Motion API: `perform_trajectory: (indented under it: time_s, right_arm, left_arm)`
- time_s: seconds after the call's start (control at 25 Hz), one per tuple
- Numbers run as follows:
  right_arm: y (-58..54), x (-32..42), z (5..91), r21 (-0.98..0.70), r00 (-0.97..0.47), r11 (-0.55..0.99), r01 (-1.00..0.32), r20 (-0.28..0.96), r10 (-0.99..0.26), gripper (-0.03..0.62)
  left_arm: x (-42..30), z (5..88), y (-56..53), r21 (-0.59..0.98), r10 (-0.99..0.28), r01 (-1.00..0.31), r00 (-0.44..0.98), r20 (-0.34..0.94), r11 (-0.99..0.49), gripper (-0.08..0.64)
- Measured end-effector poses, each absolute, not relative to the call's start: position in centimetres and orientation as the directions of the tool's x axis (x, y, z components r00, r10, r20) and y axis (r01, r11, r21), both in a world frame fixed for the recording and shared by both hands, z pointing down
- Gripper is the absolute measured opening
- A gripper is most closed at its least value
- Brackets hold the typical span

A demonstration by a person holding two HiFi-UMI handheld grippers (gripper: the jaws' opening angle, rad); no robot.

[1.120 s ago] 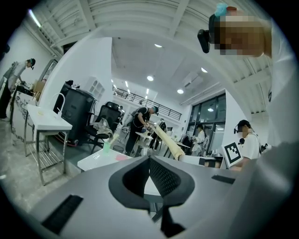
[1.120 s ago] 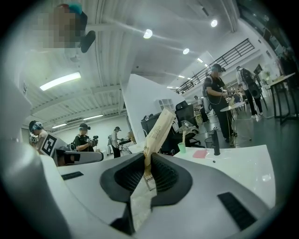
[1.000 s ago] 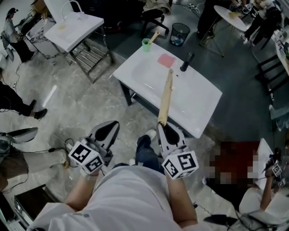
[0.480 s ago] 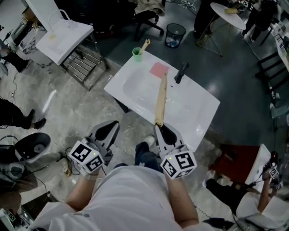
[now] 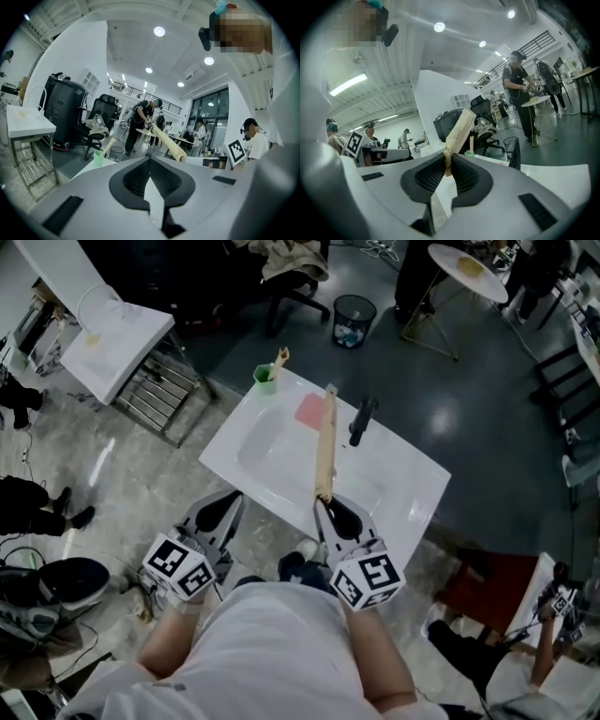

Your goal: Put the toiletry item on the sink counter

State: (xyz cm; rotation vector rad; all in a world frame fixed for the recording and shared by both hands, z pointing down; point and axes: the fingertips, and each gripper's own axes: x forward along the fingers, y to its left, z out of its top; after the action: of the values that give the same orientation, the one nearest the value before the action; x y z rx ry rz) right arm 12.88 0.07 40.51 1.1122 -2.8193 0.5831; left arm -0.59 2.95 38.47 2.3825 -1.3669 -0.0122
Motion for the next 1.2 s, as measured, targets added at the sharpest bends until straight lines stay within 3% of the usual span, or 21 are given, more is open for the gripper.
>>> perform_trajectory:
  time_s: [0.48, 1.2]
  right_arm:
    - [-5.6, 13.5, 43.8, -0.376, -0.736, 0.642, -0.668, 0.211, -0.643, 0.052]
    - [-7.9, 4.7, 47.2, -0.418, -0.677, 0.541, -0.730, 0.336, -0.654, 0.052]
  left_arm:
    - [-0.5, 40.8, -4.0, 0.319, -0.823, -0.838, 0.521, 0.227, -0.442, 0.017]
    - [-8.7, 41.8, -8.1, 0.344, -0.752, -0.790, 0.601, 0.270, -0.508, 0.017]
